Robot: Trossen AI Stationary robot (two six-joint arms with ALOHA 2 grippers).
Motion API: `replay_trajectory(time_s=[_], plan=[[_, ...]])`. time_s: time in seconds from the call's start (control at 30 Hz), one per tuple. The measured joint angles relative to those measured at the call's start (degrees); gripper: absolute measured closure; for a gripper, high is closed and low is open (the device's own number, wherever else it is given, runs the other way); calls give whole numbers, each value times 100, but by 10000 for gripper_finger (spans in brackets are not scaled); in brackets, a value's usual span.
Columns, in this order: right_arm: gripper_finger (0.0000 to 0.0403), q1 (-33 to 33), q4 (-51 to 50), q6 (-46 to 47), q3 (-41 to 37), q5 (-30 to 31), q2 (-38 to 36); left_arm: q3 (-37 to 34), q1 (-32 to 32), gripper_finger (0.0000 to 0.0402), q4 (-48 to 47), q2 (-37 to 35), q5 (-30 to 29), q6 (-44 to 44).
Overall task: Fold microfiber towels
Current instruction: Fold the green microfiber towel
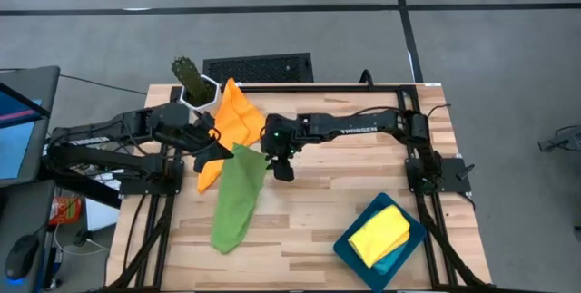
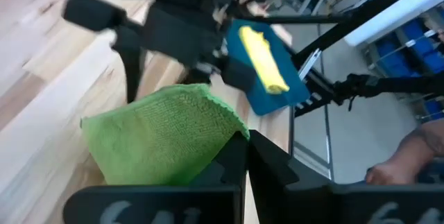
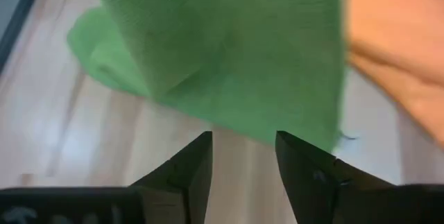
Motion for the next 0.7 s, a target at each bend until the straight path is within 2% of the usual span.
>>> replay_trajectory(time_s=[0.27,0.4,0.5,0.57,0.67,0.7], plan=[[223,-273,1697,-375,-887,157,66,-2,-50,401,-9,20,-29,-147],[225,-355,2050,-433,-1177,151,66,-2,-50,401,-7,19,-34,-207],[225,-306,2694,-576,-1426,146,197,-2,-50,401,-1,19,-67,-269],[225,-266,2669,-551,-1515,134,291,-2,-52,401,3,19,-115,-299],[228,-208,3140,-541,-1388,118,522,-2,-50,401,23,21,-143,-351],[230,-214,2977,-528,-1411,115,525,-2,-50,401,27,20,-141,-361]])
